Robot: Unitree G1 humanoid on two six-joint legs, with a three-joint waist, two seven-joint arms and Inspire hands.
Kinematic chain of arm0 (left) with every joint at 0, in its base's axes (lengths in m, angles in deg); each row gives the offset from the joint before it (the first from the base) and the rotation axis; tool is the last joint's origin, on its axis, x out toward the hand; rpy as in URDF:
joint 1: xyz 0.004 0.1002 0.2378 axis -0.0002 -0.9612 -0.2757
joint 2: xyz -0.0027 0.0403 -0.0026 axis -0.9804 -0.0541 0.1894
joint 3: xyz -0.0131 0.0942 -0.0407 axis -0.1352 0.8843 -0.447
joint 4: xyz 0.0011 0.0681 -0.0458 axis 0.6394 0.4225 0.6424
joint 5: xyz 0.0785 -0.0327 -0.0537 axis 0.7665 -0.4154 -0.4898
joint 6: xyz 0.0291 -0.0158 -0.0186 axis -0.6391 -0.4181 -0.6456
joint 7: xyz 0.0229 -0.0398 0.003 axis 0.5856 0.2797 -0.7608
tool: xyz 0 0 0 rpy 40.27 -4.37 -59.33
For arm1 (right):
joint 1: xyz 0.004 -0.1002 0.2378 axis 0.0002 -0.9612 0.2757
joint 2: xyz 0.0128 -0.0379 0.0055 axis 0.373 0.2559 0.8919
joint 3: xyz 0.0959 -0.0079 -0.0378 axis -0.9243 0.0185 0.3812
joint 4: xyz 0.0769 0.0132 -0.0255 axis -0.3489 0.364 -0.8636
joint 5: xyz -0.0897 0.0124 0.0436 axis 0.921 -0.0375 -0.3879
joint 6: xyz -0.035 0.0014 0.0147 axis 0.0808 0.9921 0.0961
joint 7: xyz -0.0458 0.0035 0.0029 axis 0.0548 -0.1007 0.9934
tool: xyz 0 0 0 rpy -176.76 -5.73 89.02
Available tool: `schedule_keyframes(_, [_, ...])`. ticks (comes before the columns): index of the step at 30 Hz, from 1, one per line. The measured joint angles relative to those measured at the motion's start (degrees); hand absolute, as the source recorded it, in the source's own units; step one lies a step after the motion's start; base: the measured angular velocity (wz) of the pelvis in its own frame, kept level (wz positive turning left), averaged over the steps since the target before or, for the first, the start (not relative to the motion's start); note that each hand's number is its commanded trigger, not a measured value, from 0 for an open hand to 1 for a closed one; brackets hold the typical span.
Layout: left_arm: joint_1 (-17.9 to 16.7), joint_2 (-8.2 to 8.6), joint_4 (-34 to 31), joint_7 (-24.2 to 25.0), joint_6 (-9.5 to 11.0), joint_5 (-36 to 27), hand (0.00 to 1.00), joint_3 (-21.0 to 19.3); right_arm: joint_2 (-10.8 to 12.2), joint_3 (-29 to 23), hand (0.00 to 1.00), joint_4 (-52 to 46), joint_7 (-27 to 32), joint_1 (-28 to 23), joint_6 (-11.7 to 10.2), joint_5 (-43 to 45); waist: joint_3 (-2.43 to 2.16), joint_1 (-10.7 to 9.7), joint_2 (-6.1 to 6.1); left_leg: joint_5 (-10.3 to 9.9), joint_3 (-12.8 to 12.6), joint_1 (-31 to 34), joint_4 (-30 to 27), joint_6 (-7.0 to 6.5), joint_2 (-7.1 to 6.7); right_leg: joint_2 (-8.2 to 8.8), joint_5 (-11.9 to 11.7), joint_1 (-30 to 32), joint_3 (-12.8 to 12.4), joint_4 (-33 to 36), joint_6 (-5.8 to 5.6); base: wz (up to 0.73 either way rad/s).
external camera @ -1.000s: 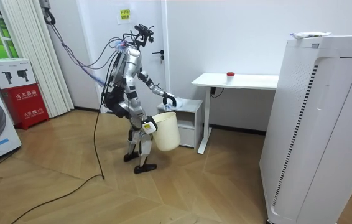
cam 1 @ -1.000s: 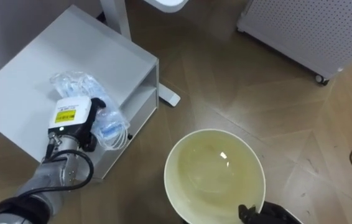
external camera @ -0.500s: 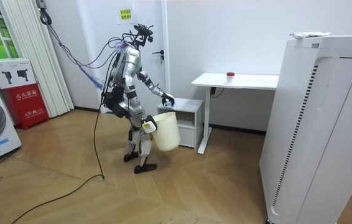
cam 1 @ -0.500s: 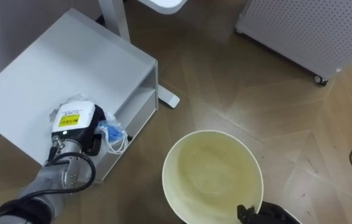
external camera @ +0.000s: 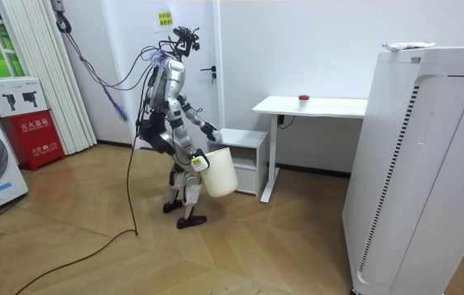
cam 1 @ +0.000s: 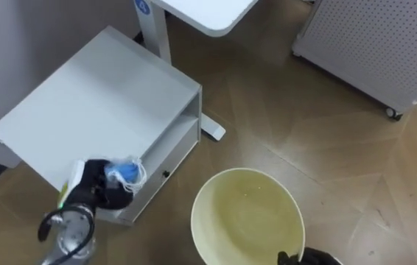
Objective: Pick garbage
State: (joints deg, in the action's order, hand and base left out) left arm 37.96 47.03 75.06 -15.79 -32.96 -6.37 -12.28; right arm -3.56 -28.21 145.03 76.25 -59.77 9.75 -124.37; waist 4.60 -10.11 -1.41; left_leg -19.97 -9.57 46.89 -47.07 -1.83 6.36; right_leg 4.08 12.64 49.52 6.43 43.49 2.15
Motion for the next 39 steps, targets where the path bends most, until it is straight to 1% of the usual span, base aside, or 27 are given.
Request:
schedule_keyframes(1, [-2.0, 1.15, -1.3, 1.5, 0.3, -1.8, 1.0, 1.0, 0.9, 0.3, 1.0, 0.6, 0.1, 0.0, -0.4, 0.0, -0.29, 0.7, 0.44, 0.2, -0.1, -0.4, 0.6, 0.09, -0.09, 0.03, 0.0, -0.4, 0.1, -0.5, -0.05, 0.0])
schedule_keyframes(2, [-4.1, 2.78, -2.6, 2.9, 0.6, -3.7, 1.0, 1.8, 1.7, 1.0, 1.0, 1.6, 0.1, -0.2, -0.4, 0.0, -0.68, 1.2, 1.07, 0.4, -0.5, -1.1, 1.5, 0.16, -0.09, -0.03, -0.2, -0.9, 0.1, -1.2, -0.07, 0.0])
schedule_keyframes(3, [-5.2, 3.51, -3.1, 3.6, 0.8, -4.2, 1.0, 2.4, 2.1, 1.4, 1.0, 1.7, 0.2, -0.3, -0.4, 0.0, -0.9, 1.5, 1.32, 0.5, -0.7, -1.4, 1.9, 0.12, -0.04, -0.05, -0.3, -1.1, 0.1, -1.6, -0.07, -0.03])
schedule_keyframes(4, [-7.0, 5.18, -3.8, 5.2, 1.0, -5.6, 1.0, 3.1, 2.7, 1.7, 1.0, 1.9, 0.4, -0.3, -0.6, 0.0, -1.2, 2.4, 1.76, 0.8, -0.9, -1.9, 2.7, 0.14, -0.05, -0.05, -0.5, -1.5, 0.1, -2.4, -0.08, 0.0])
schedule_keyframes(5, [-8.2, 7.12, -3.9, 6.8, 1.0, -7.0, 1.0, 3.3, 3.1, 1.7, 1.0, 2.4, 0.4, -0.2, -0.6, 0.9, -1.38, 2.9, 2.05, 1.0, -0.9, -2.1, 3.4, 0.09, -0.14, 0.05, -0.7, -1.8, 0.2, -3.0, -0.1, 0.0])
schedule_keyframes(6, [-8.7, 7.98, -3.9, 7.5, 1.0, -7.8, 1.0, 3.3, 3.4, 1.6, 1.0, 2.6, 0.5, 0.0, -0.7, 1.6, -1.44, 3.1, 2.14, 1.1, -0.9, -2.2, 3.7, 0.06, -0.15, 0.13, -0.7, -1.9, 0.3, -3.2, -0.13, 0.05])
schedule_keyframes(7, [-9.6, 9.15, -3.9, 8.6, 1.0, -9.3, 1.0, 3.6, 3.9, 1.5, 1.0, 3.1, 0.8, 0.1, -0.8, 2.2, -1.45, 3.9, 2.16, 1.2, -0.9, -2.3, 3.8, 0.06, -0.1, 0.04, -0.8, -2.3, 0.4, -3.6, -0.17, 0.06])
schedule_keyframes(8, [-10.5, 9.71, -4.3, 9.8, 1.0, -10.6, 1.0, 4.6, 4.1, 1.5, 1.0, 3.8, 0.8, 0.2, -0.9, 2.4, -1.5, 4.4, 2.23, 1.2, -0.8, -2.6, 4.2, 0.04, -0.18, 0.08, -0.9, -2.6, 0.3, -3.9, -0.19, 0.05])
schedule_keyframes(9, [-11.2, 9.83, -5.1, 10.3, 1.0, -11.3, 1.0, 5.1, 4.1, 1.5, 1.0, 3.9, 0.8, 0.2, -1.0, 2.4, -1.57, 4.6, 2.29, 1.3, -0.8, -2.8, 4.4, 0.03, -0.21, 0.14, -0.9, -2.7, 0.3, -4.0, -0.21, 0.03])
schedule_keyframes(10, [-12.2, 9.93, -6.3, 11.1, 1.0, -12.6, 1.0, 6.5, 4.1, 1.6, 1.0, 4.3, 0.7, 0.2, -1.0, 2.4, -1.61, 5.2, 2.36, 1.4, -0.9, -3.3, 5.0, 0.03, -0.3, 0.15, -0.9, -3.0, 0.2, -4.2, -0.27, 0.0])
schedule_keyframes(11, [-12.9, 10.02, -7.2, 11.2, 1.0, -12.6, 1.0, 8.4, 4.2, 2.0, 1.0, 5.4, 0.7, 0.5, -1.0, 2.3, -1.68, 5.9, 2.36, 1.6, -1.0, -4.1, 5.7, 0.04, -0.58, 0.1, -1.0, -3.8, 0.3, -4.9, -0.47, 0.0])
schedule_keyframes(12, [-13.2, 10.06, -7.5, 11.3, 1.0, -12.6, 1.0, 9.4, 4.3, 2.2, 1.0, 6.0, 0.7, 0.7, -0.9, 2.2, -1.71, 6.1, 2.42, 1.8, -1.1, -4.5, 6.2, 0.03, -0.94, 0.08, -1.1, -4.1, 0.3, -5.2, -0.52, 0.0])
schedule_keyframes(13, [-13.8, 10.31, -7.5, 12.0, 1.1, -12.5, 1.0, 11.1, 4.4, 2.5, 1.0, 6.6, 0.7, 0.9, -0.8, 2.1, -1.8, 6.5, 2.48, 2.1, -1.2, -5.5, 7.3, -0.05, -1.15, 0.14, -1.3, -5.0, 0.2, -6.1, -0.66, 0.0])
schedule_keyframes(14, [-14.5, 10.53, -7.5, 12.7, 1.1, -12.5, 1.0, 12.4, 4.5, 2.5, 1.0, 6.8, 0.8, 0.6, -0.8, 2.1, -2.04, 7.2, 2.46, 2.3, -1.3, -6.2, 8.2, 0.0, -1.08, 0.1, -1.8, -5.7, 0.2, -7.3, -0.68, -0.07])
schedule_keyframes(15, [-14.9, 10.54, -7.5, 13.2, 1.1, -12.5, 1.0, 12.7, 4.6, 2.5, 1.0, 6.9, 0.8, 0.5, -0.8, 2.2, -2.15, 7.5, 2.45, 2.5, -1.3, -6.5, 8.7, 0.06, -1.07, 0.04, -2.1, -6.1, 0.2, -7.9, -0.7, -0.07])
schedule_keyframes(17, [-15.9, 10.9, -7.5, 14.0, 1.1, -12.5, 1.0, 13.5, 4.8, 2.5, 1.0, 7.6, 0.8, 0.6, -0.8, 2.7, -2.19, 7.5, 2.49, 3.2, -1.4, -7.4, 10.4, -0.02, -1.13, -0.13, -2.6, -6.9, 0.2, -9.4, -0.87, 0.02])
schedule_keyframes(18, [-16.5, 10.82, -7.5, 14.6, 1.1, -12.5, 0.9, 13.9, 4.9, 2.7, 1.0, 7.6, 0.9, 0.6, -0.8, 3.6, -2.33, 7.7, 2.35, 3.6, -1.5, -7.7, 11.3, -0.04, -1.16, -0.2, -3.1, -7.3, 0.2, -10.4, -0.93, 0.0])
schedule_keyframes(19, [-17.0, 10.63, -7.5, 15.2, 1.1, -12.5, 0.62, 14.2, 4.9, 2.7, 1.0, 7.6, 1.0, 0.6, -0.8, 4.7, -2.43, 7.7, 2.25, 3.7, -1.5, -7.7, 11.7, -0.04, -1.14, -0.2, -3.4, -7.5, 0.3, -11.0, -0.93, 0.0])
schedule_keyframes(20, [-17.4, 10.33, -7.5, 15.7, 1.1, -12.5, 0.0, 14.3, 4.9, 2.7, 1.0, 7.6, 1.2, 0.6, -0.9, 5.5, -2.43, 7.6, 2.25, 3.8, -1.5, -7.7, 11.8, -0.05, -1.15, -0.19, -3.4, -7.5, 0.4, -10.9, -0.94, 0.0])
schedule_keyframes(28, [-18.3, 10.35, -7.6, 16.4, 1.1, -11.8, 0.0, 14.5, 4.9, 2.8, 1.0, 7.6, 1.1, 0.6, -1.4, 8.6, -2.44, 8.0, 2.2, 3.8, -1.7, -7.7, 11.8, -0.05, -1.1, -0.51, -3.4, -7.5, 0.0, -10.9, -1.01, -0.01])
schedule_keyframes(30, [-18.4, 10.19, -7.6, 16.4, 1.1, -11.8, 0.0, 14.5, 4.8, 2.8, 1.0, 7.6, 1.0, 0.6, -1.4, 8.6, -2.44, 8.4, 2.12, 3.7, -1.8, -7.8, 11.8, -0.04, -1.08, -0.62, -3.5, -7.4, -0.2, -11.1, -1.01, -0.03])
schedule_keyframes(32, [-18.8, 10.06, -7.8, 16.6, 1.1, -11.8, 0.0, 14.6, 4.6, 2.8, 1.0, 7.6, 1.0, 0.5, -1.4, 8.8, -2.57, 8.9, 1.86, 3.7, -2.0, -7.8, 11.9, -0.04, -1.05, -0.82, -3.7, -7.4, -0.3, -11.6, -0.88, -0.06])
schedule_keyframes(36, [-19.6, 9.36, -9.5, 17.4, 1.1, -11.7, 0.0, 14.5, 4.5, 2.8, 1.0, 7.6, 0.9, 0.5, -1.4, 9.0, -2.61, 9.1, 1.72, 3.8, -2.1, -8.0, 12.2, 0.06, -1.06, -0.84, -3.8, -7.4, -0.4, -11.7, -0.82, -0.01])
schedule_keyframes(39, [-19.5, 9.19, -10.1, 17.7, 1.1, -9.7, 0.0, 14.4, 4.3, 2.7, 1.0, 7.8, 0.6, 0.5, -1.4, 8.9, -2.61, 9.5, 1.72, 3.8, -2.2, -8.1, 12.4, 0.08, -1.06, -0.84, -3.8, -7.4, -0.4, -11.8, -0.79, 0.0])
